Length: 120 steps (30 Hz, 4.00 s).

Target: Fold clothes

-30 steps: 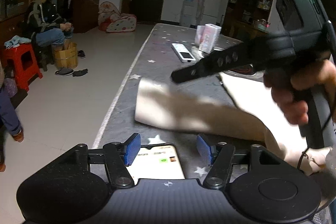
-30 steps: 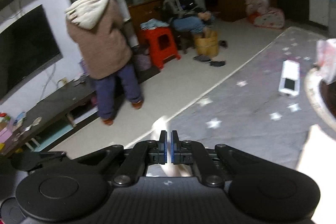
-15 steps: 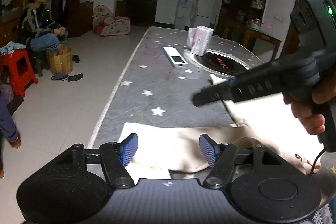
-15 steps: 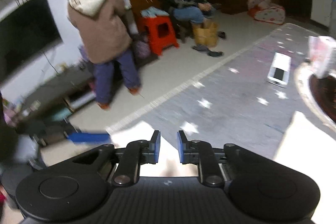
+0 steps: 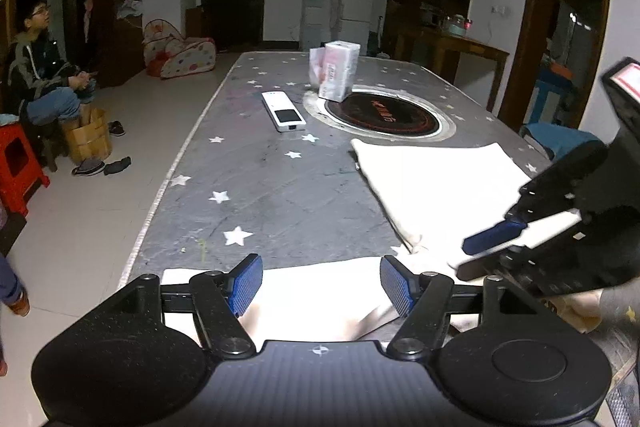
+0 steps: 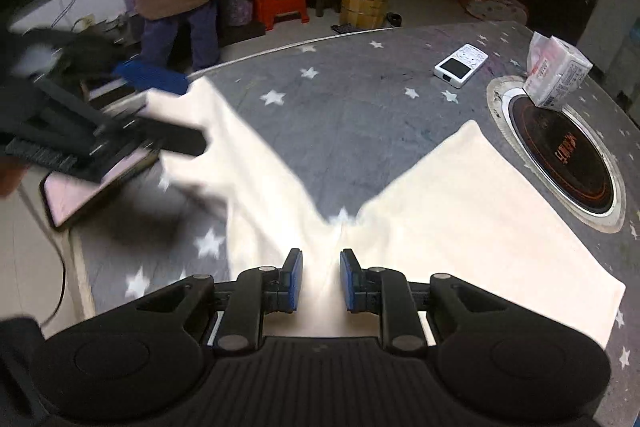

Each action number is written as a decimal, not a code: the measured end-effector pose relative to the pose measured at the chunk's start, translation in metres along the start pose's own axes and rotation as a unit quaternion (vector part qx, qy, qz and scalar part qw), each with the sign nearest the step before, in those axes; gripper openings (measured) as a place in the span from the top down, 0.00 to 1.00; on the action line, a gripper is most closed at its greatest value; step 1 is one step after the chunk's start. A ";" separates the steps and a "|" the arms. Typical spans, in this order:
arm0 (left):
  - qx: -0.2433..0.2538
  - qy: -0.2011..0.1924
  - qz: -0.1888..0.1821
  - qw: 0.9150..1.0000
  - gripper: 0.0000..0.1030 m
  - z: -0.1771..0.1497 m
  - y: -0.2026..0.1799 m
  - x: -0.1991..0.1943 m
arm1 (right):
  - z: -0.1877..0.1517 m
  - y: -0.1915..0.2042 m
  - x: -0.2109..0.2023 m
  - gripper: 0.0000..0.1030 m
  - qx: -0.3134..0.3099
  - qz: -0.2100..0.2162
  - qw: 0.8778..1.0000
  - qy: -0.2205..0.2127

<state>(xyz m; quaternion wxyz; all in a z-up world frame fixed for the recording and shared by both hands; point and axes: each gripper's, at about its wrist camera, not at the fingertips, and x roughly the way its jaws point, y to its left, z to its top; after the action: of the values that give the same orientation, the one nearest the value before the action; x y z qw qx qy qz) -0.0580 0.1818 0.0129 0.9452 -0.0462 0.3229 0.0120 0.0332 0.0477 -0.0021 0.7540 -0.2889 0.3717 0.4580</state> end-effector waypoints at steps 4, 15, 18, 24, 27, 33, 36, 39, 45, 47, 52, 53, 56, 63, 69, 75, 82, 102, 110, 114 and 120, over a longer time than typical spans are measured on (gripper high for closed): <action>0.014 0.015 0.009 1.000 0.40 -0.004 -0.008 0.014 | -0.018 0.012 -0.003 0.81 -0.022 -0.002 1.000 -0.010; 0.082 0.053 0.090 0.991 0.48 -0.013 -0.009 0.040 | -0.044 0.037 -0.016 0.81 -0.059 0.020 0.997 -0.037; 0.079 0.065 0.095 0.990 0.48 -0.014 -0.005 0.048 | -0.039 0.024 -0.018 0.81 -0.021 0.012 0.998 -0.058; 0.078 0.069 0.105 0.989 0.48 -0.008 0.001 0.060 | -0.039 0.025 -0.002 0.81 0.011 0.035 0.997 -0.063; 0.084 0.066 0.124 0.987 0.48 -0.004 0.001 0.065 | -0.046 0.045 0.002 0.79 -0.020 0.052 0.997 -0.058; 0.095 0.062 0.150 0.982 0.48 0.003 0.004 0.075 | -0.049 0.048 -0.013 0.79 -0.027 0.047 0.996 -0.077; 0.088 0.065 0.155 0.982 0.48 0.005 0.004 0.077 | -0.053 0.032 -0.026 0.74 0.006 0.027 0.996 -0.087; 0.081 0.065 0.150 0.983 0.48 0.007 0.000 0.073 | -0.064 0.011 -0.035 0.72 0.037 -0.013 0.996 -0.081; 0.067 0.054 0.113 0.990 0.48 0.015 -0.018 0.060 | -0.102 -0.021 -0.048 0.66 0.102 -0.061 0.991 -0.053; 0.060 0.053 0.095 0.992 0.47 0.017 -0.025 0.056 | -0.113 -0.025 -0.051 0.60 0.120 -0.068 0.989 -0.051; 0.042 0.057 0.041 0.997 0.46 0.018 -0.046 0.049 | -0.137 -0.032 -0.059 0.54 0.161 -0.069 0.983 -0.053; 0.043 0.058 0.033 0.997 0.46 0.018 -0.051 0.048 | -0.140 -0.032 -0.060 0.54 0.166 -0.069 0.982 -0.055; 0.050 0.058 0.021 0.997 0.46 0.014 -0.067 0.046 | -0.145 -0.029 -0.063 0.50 0.169 -0.073 0.981 -0.055; 0.066 0.074 0.005 0.995 0.46 -0.003 -0.089 0.047 | -0.158 -0.025 -0.072 0.50 0.179 -0.078 0.979 -0.061; 0.081 0.084 0.020 0.993 0.46 -0.015 -0.094 0.052 | -0.157 -0.040 -0.085 0.50 0.202 -0.100 0.970 -0.088; 0.089 0.080 0.031 0.992 0.45 -0.021 -0.093 0.048 | -0.156 -0.054 -0.075 0.50 0.239 -0.104 0.960 -0.100; 0.099 0.069 0.045 0.992 0.42 -0.027 -0.083 0.041 | -0.165 -0.040 -0.064 0.48 0.220 -0.105 0.966 -0.083; 0.089 0.069 0.068 0.991 0.40 -0.022 -0.071 0.050 | -0.176 -0.053 -0.085 0.45 0.255 -0.122 0.953 -0.112; 0.083 0.075 0.082 0.990 0.35 -0.020 -0.072 0.051 | -0.185 -0.071 -0.071 0.43 0.299 -0.139 0.939 -0.097; 0.077 0.079 0.094 0.989 0.30 -0.018 -0.073 0.052 | -0.186 -0.066 -0.071 0.36 0.292 -0.145 0.940 -0.096; 0.079 0.084 0.112 0.987 0.23 -0.017 -0.080 0.051 | -0.187 -0.062 -0.070 0.30 0.293 -0.151 0.939 -0.100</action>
<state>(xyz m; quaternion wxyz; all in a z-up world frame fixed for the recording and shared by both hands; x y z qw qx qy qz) -0.0238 0.0998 -0.0258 0.9080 0.0639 0.4047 0.0880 0.0126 -0.1567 -0.0426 0.8989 -0.0611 0.3643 0.2357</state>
